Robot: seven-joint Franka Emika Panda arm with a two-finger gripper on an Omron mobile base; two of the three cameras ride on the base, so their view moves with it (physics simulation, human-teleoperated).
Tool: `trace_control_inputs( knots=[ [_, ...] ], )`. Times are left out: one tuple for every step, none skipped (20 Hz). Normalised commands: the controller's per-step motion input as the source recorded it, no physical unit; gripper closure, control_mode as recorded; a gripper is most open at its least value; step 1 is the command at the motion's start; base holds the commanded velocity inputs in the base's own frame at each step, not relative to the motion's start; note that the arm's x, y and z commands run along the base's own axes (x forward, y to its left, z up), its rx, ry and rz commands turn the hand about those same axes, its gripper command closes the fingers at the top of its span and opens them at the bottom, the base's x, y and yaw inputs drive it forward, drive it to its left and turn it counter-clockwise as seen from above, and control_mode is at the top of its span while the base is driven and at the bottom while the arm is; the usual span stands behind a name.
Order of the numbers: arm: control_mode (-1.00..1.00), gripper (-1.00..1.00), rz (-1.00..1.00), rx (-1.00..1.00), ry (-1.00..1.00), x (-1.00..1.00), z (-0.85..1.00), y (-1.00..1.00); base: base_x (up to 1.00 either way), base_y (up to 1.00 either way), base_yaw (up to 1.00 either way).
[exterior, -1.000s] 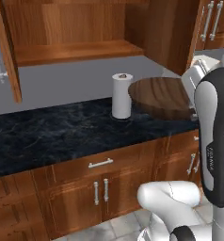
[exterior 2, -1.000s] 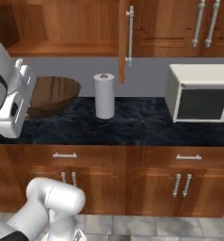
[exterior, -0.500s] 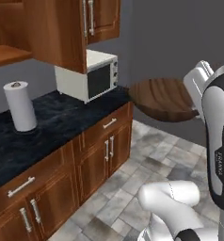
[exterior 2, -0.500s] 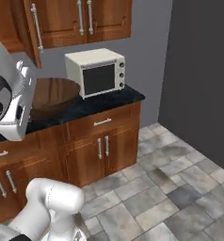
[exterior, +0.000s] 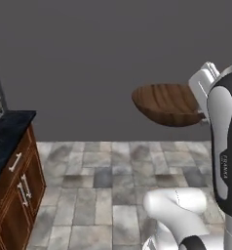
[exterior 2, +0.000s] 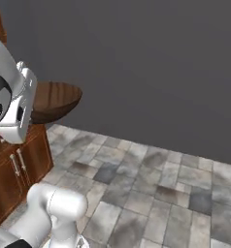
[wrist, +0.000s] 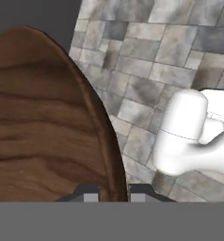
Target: Pick up the bowls from the cabinet and place each bowl in front of a stool on the dining counter.
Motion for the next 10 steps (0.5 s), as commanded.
trace_control_inputs(
  knots=[
    [1.0,1.0,0.0,0.0,0.0,0.0,0.0,0.0,-0.01,0.0,-1.0],
    [1.0,1.0,0.0,0.0,0.0,0.0,0.0,0.0,-0.01,0.0,-1.0],
    [1.0,1.0,0.0,0.0,0.0,0.0,0.0,0.0,-0.01,0.0,-1.0],
    [1.0,1.0,0.0,0.0,0.0,0.0,0.0,0.0,0.0,0.0,-1.0],
    [1.0,1.0,0.0,0.0,0.0,0.0,0.0,0.0,0.0,0.0,-1.0],
    [1.0,1.0,0.0,0.0,0.0,0.0,0.0,0.0,0.0,0.0,-1.0],
    [1.0,1.0,0.0,0.0,0.0,0.0,0.0,0.0,0.0,0.0,-1.0],
    [1.0,1.0,0.0,0.0,0.0,0.0,0.0,0.0,0.0,0.0,-1.0],
    [1.0,1.0,0.0,0.0,0.0,0.0,0.0,0.0,0.0,0.0,-1.0],
    [1.0,1.0,0.0,0.0,0.0,0.0,0.0,0.0,0.0,0.0,-1.0]
  ],
)
